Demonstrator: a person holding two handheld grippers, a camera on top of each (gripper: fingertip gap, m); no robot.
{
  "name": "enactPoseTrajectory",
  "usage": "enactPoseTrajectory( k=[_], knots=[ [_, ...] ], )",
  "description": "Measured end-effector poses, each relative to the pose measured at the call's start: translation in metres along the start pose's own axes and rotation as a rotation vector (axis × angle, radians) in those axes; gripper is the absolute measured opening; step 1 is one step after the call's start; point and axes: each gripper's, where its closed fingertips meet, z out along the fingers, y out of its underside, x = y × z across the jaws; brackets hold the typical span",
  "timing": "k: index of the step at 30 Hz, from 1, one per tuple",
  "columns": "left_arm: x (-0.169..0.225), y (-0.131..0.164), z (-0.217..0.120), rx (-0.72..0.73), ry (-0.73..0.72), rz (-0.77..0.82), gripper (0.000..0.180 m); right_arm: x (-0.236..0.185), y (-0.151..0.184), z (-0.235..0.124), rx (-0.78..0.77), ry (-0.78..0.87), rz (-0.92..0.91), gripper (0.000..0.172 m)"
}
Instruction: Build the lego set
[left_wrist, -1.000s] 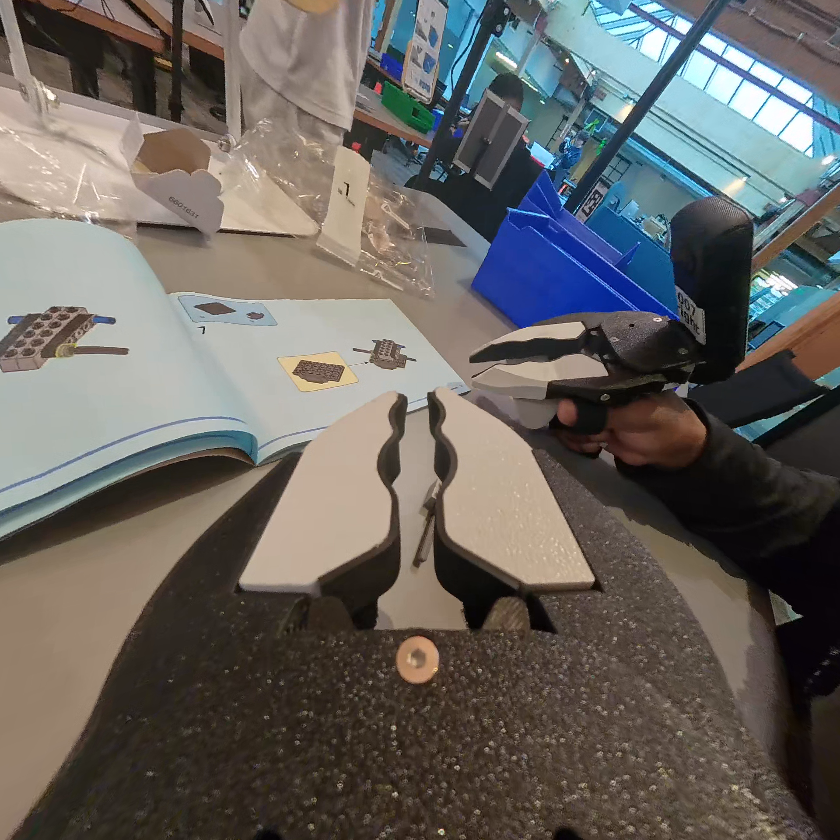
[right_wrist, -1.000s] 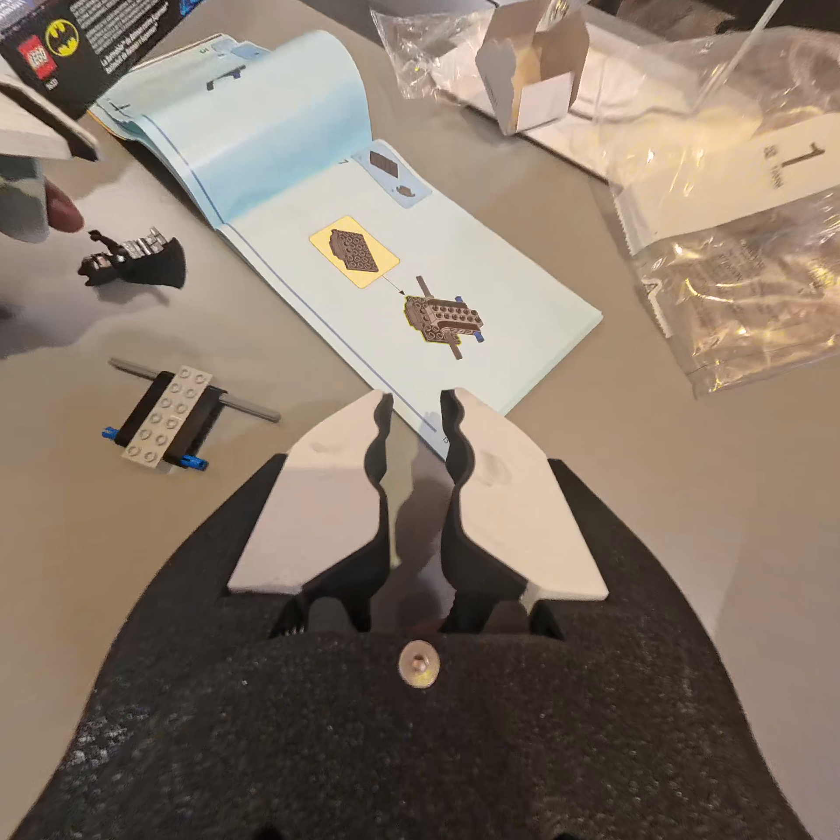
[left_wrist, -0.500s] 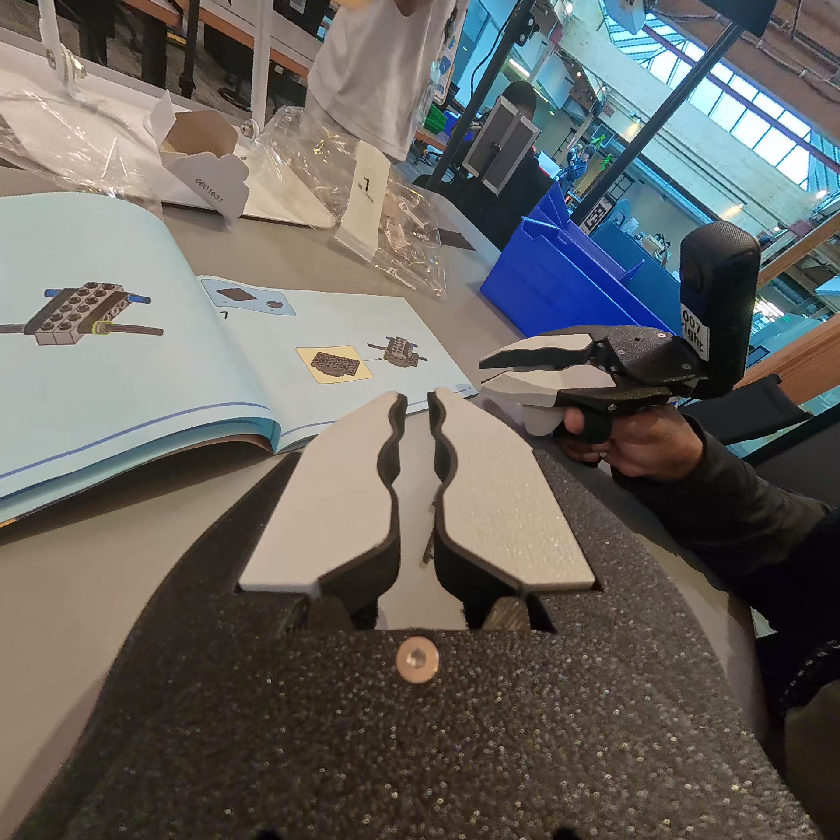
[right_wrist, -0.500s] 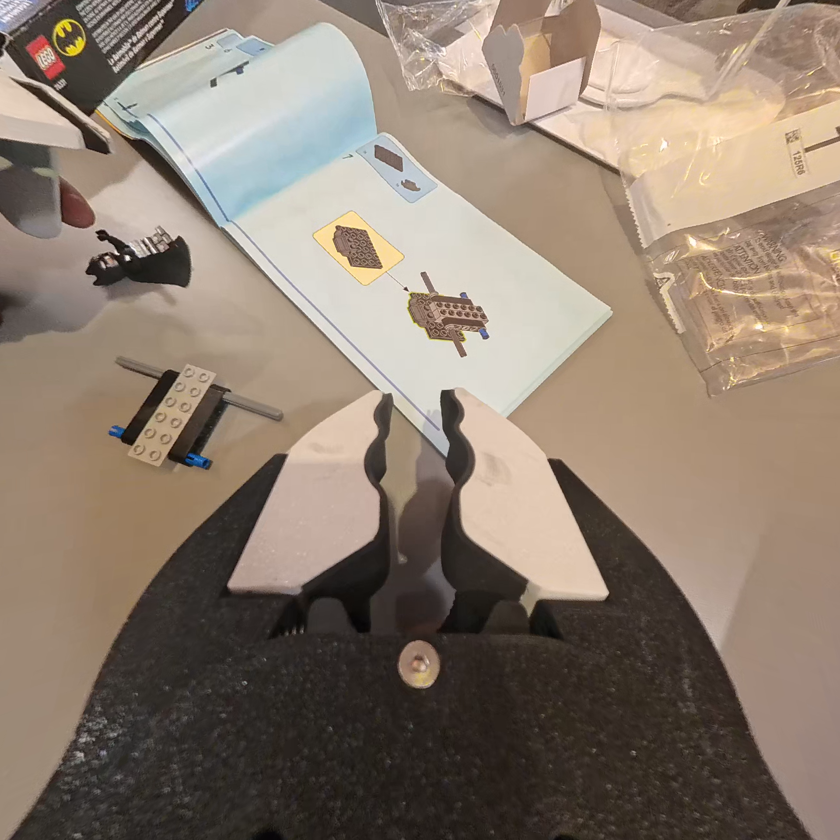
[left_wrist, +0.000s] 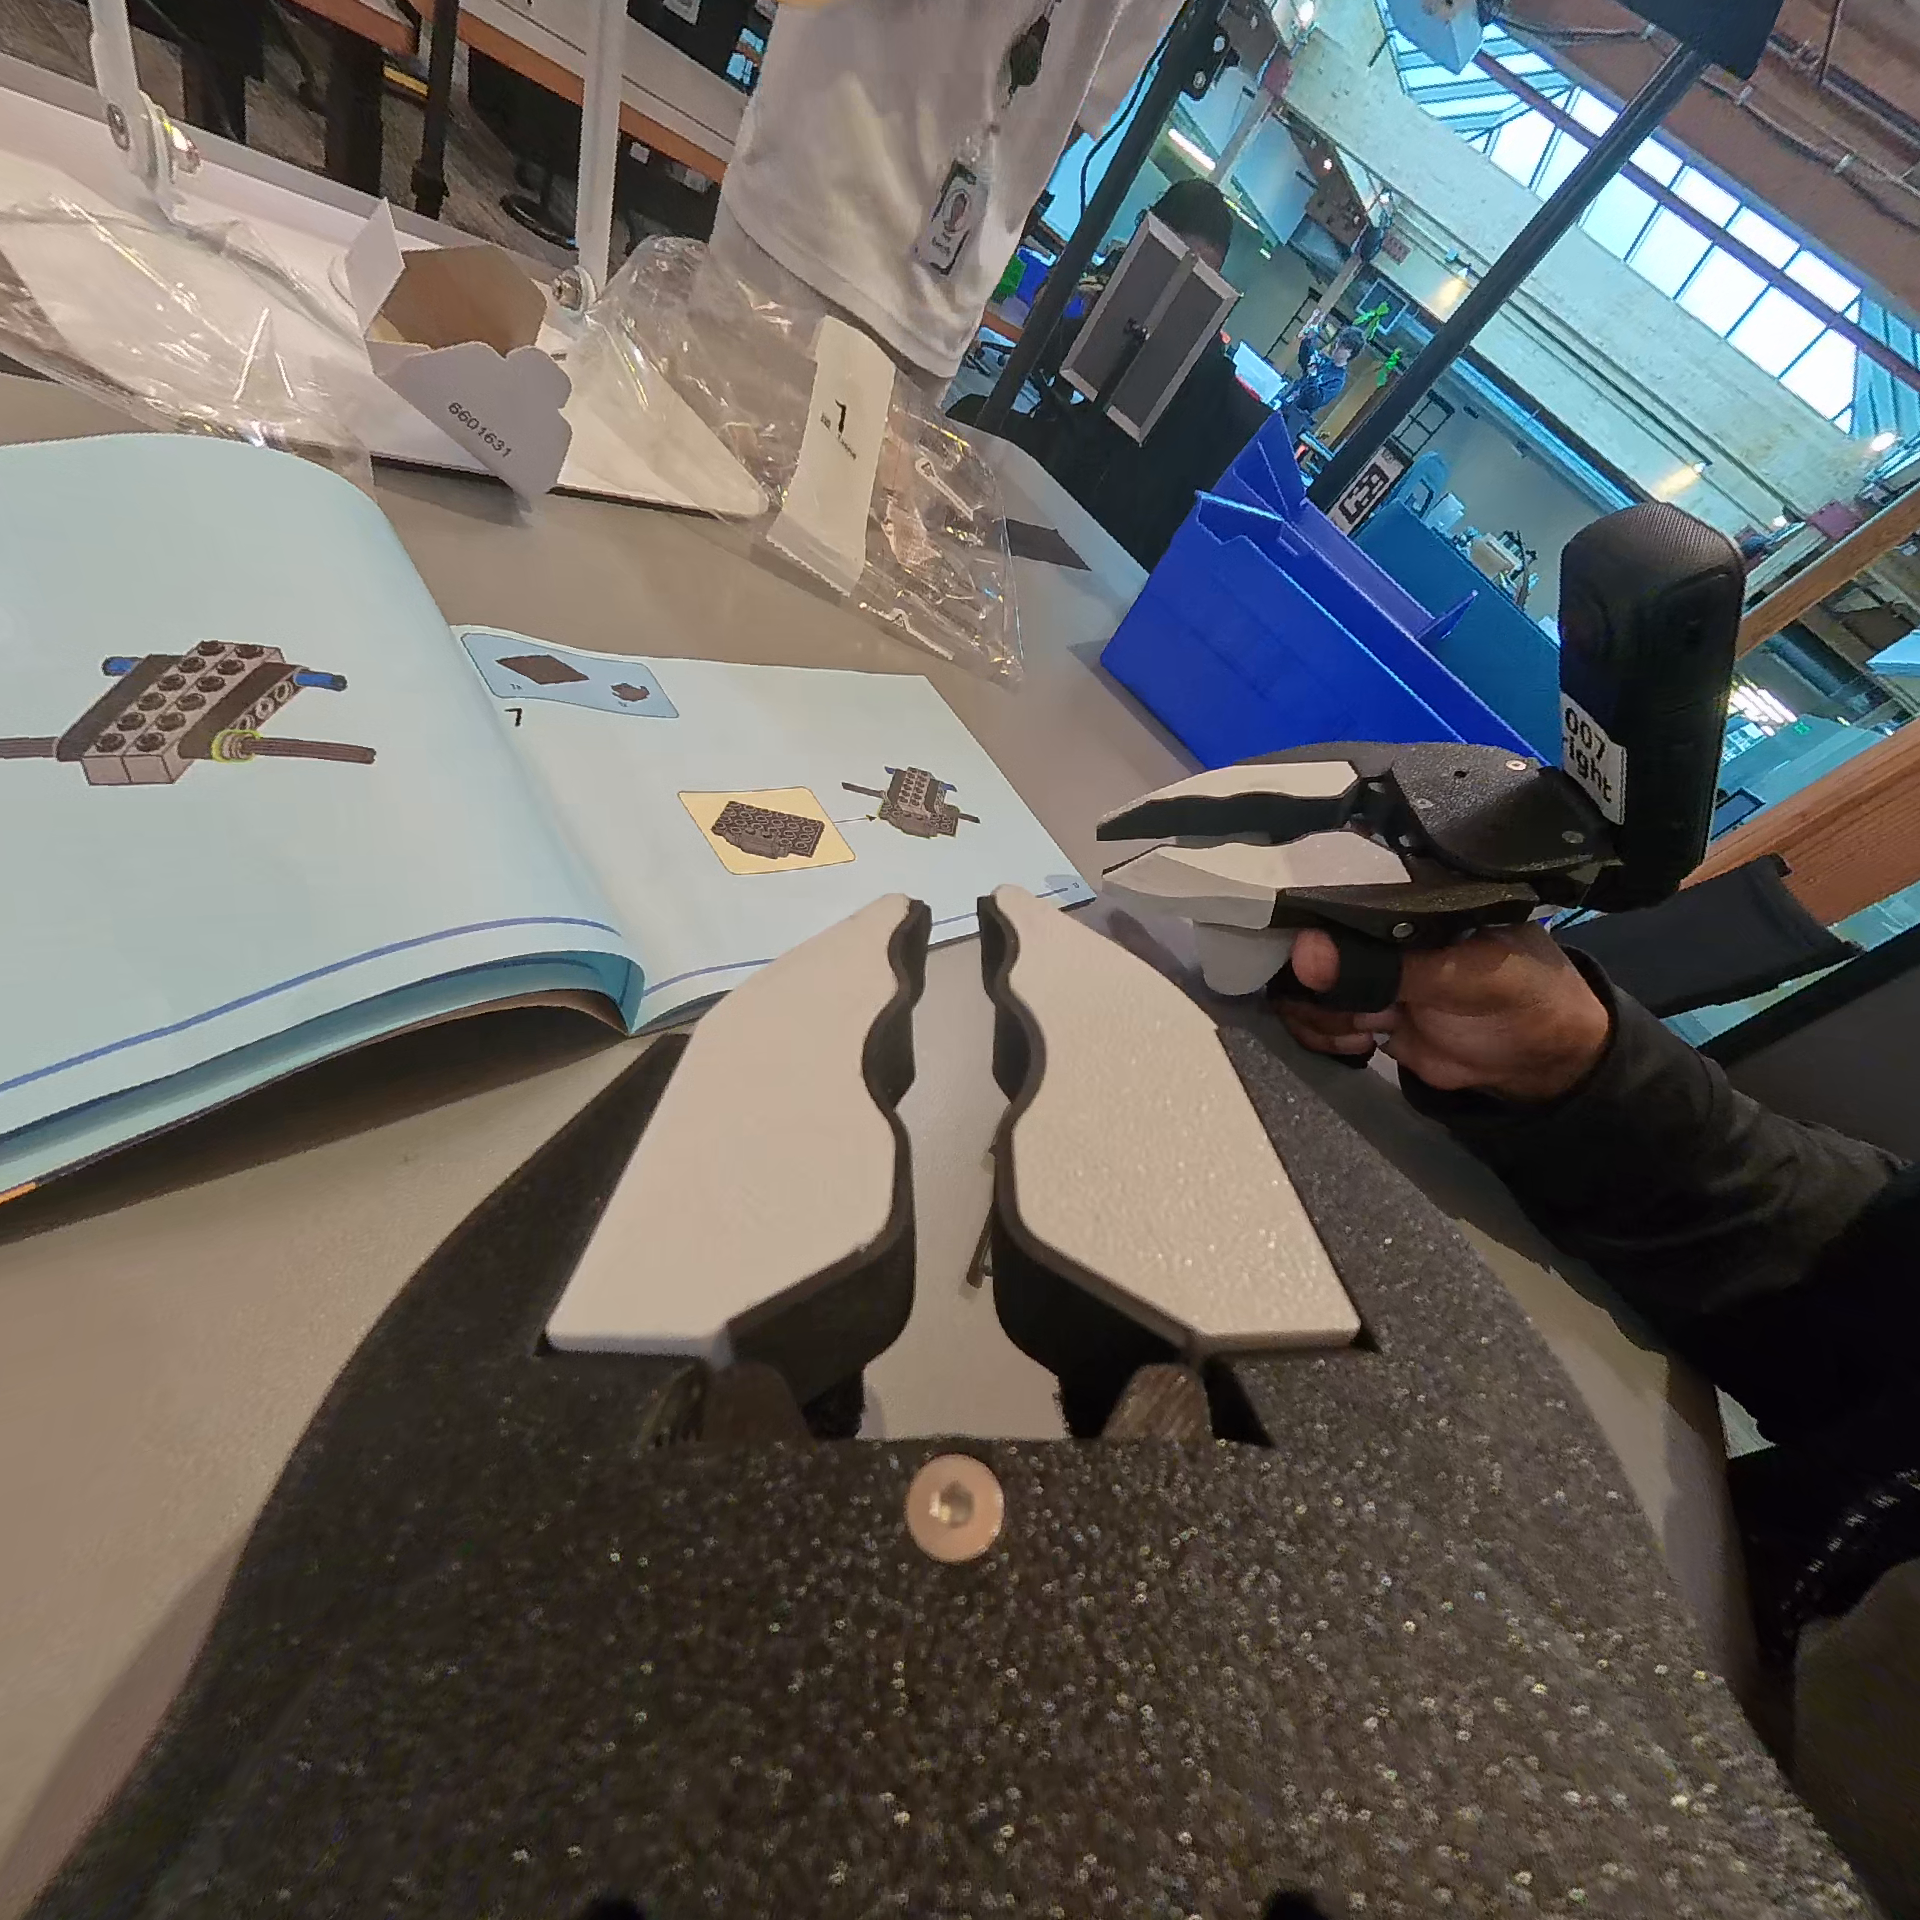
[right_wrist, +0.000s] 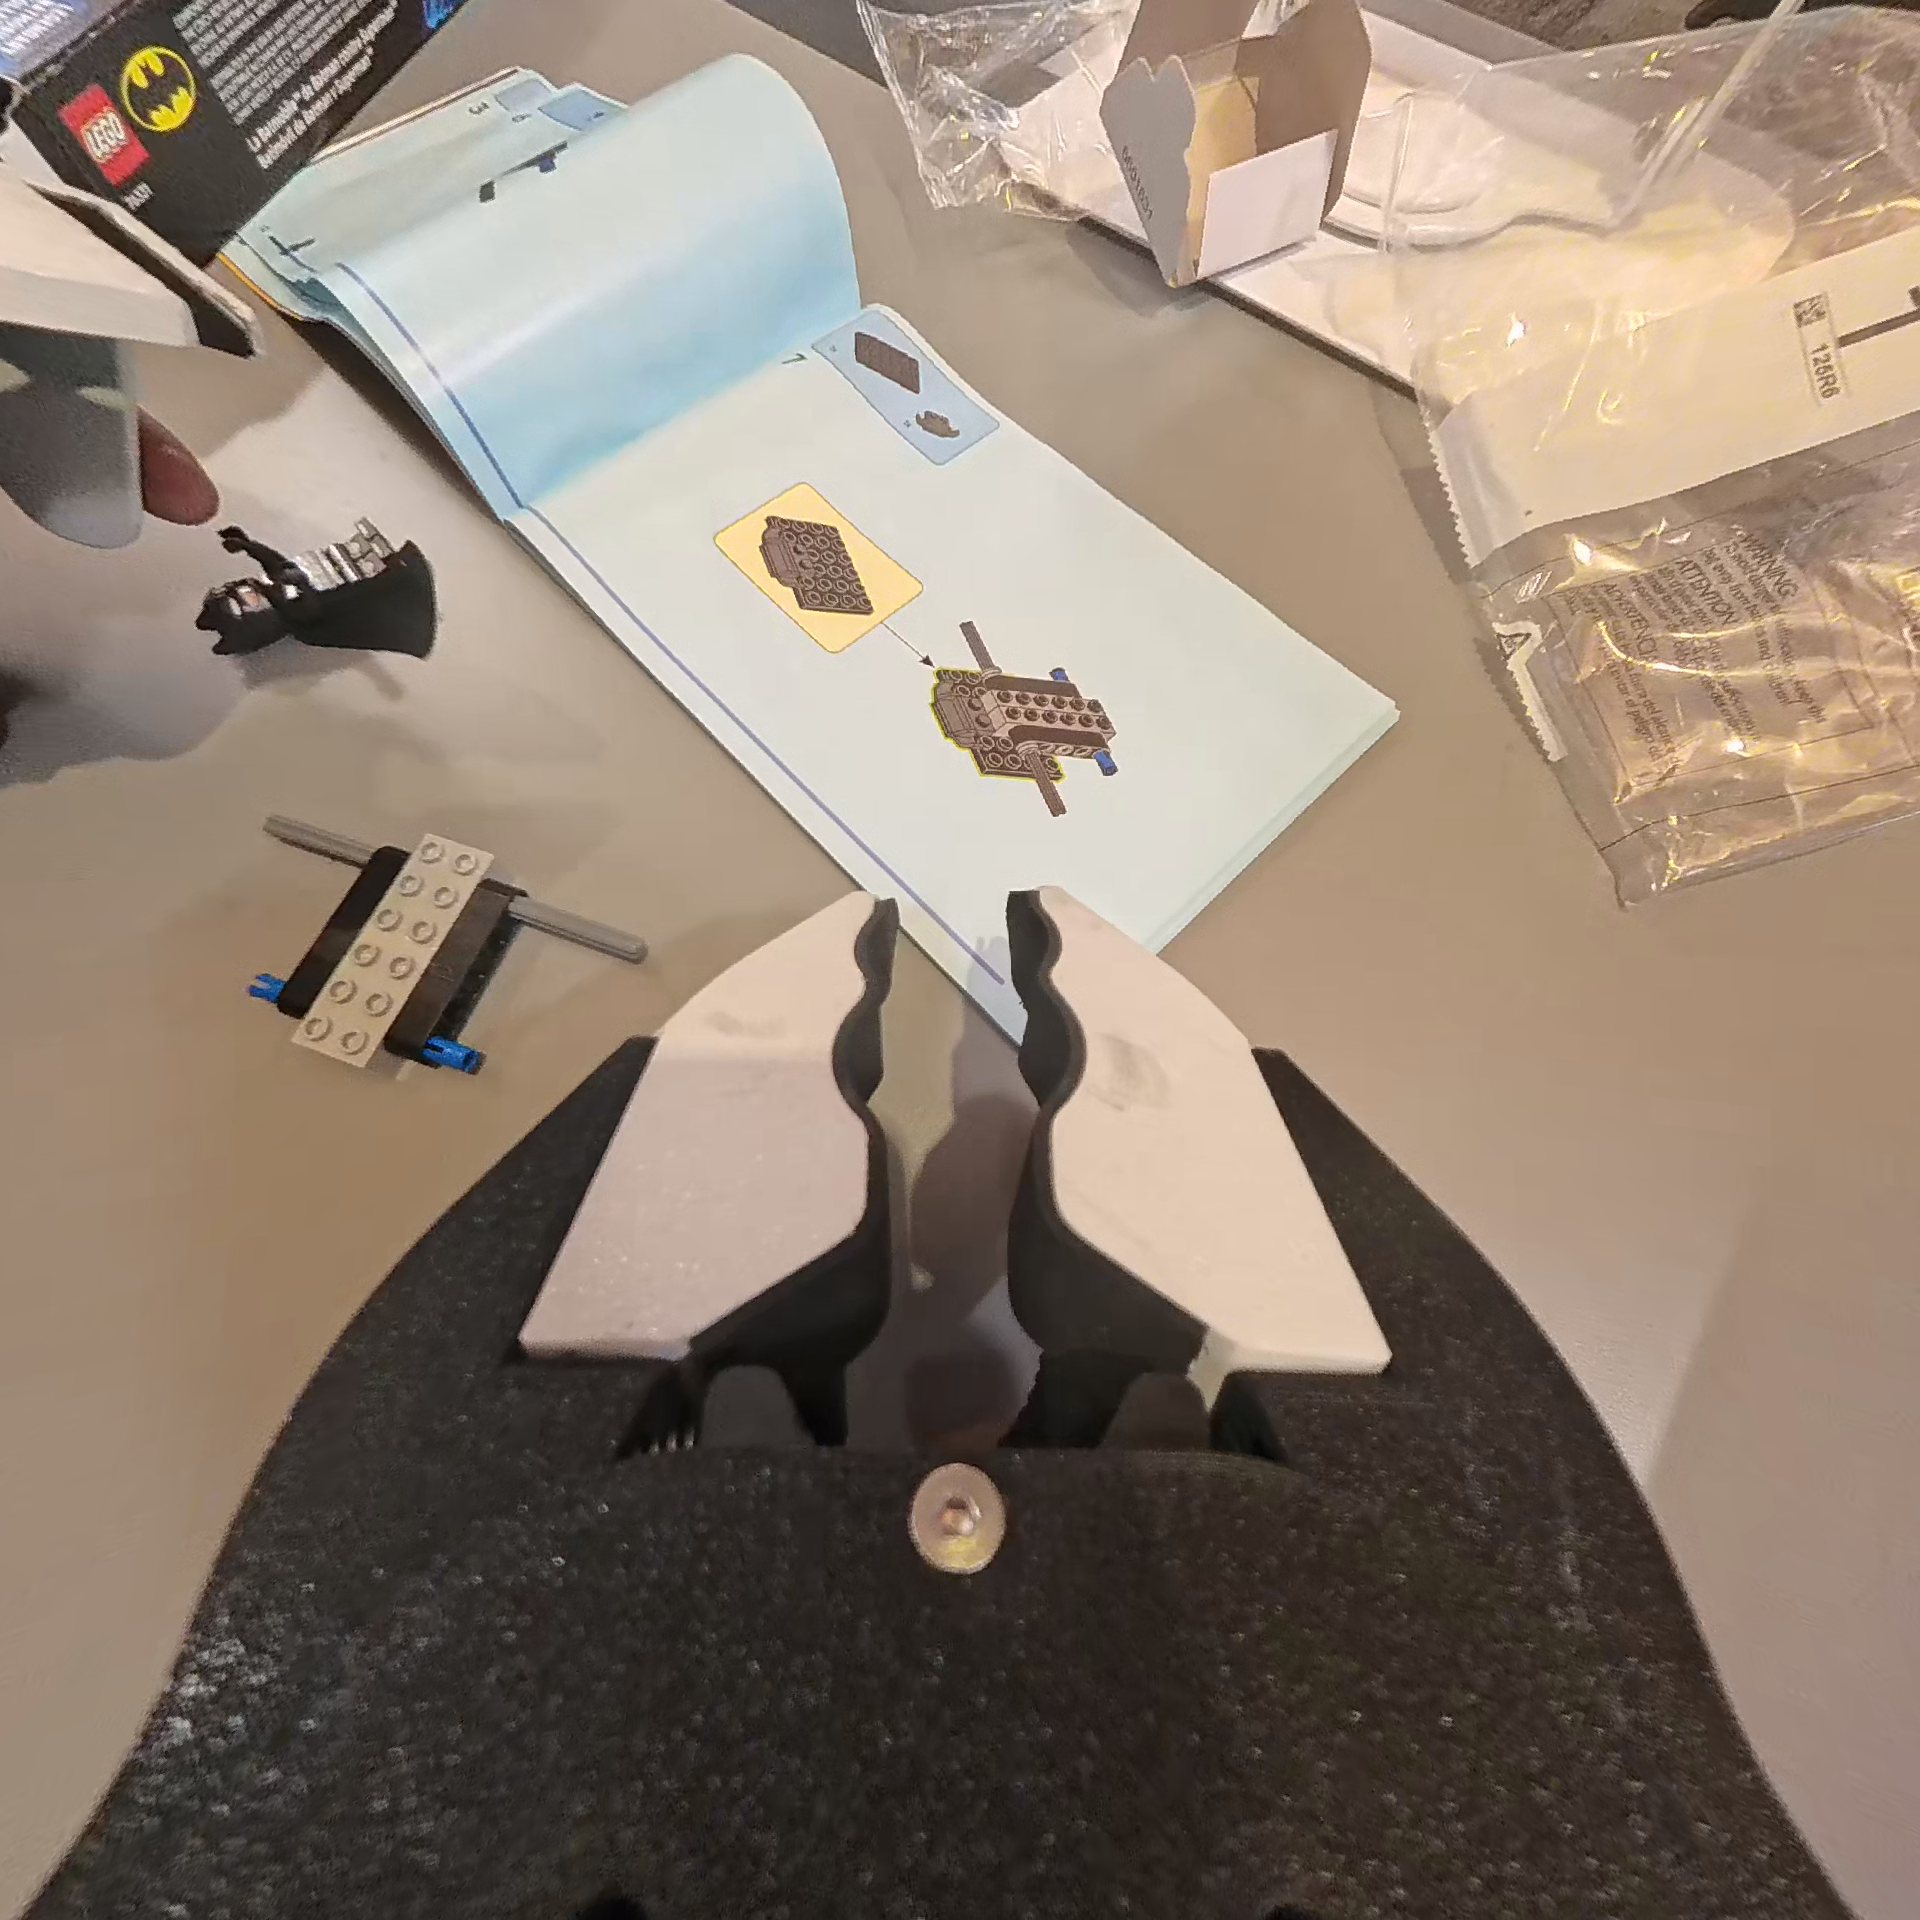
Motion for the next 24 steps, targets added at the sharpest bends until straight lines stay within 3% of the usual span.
enactPoseTrajectory(
  k=[8,12,19,24],
  knots=[
    [0.0,0.0,0.0,-0.002,0.0,0.0,0.01,0.001,-0.003,-0.002,0.025,0.011,-0.002,0.023],
    [-0.001,0.0,-0.001,0.001,-0.002,-0.002,0.01,-0.01,-0.015,-0.024,0.118,-0.055,0.004,0.025],
    [0.0,0.0,-0.001,0.004,-0.01,0.007,0.009,-0.011,-0.057,-0.139,0.261,-0.091,-0.108,0.025],
    [0.0,0.002,0.001,-0.014,-0.011,0.01,0.009,0.057,-0.061,-0.219,0.211,0.079,-0.194,0.024]
  ],
)
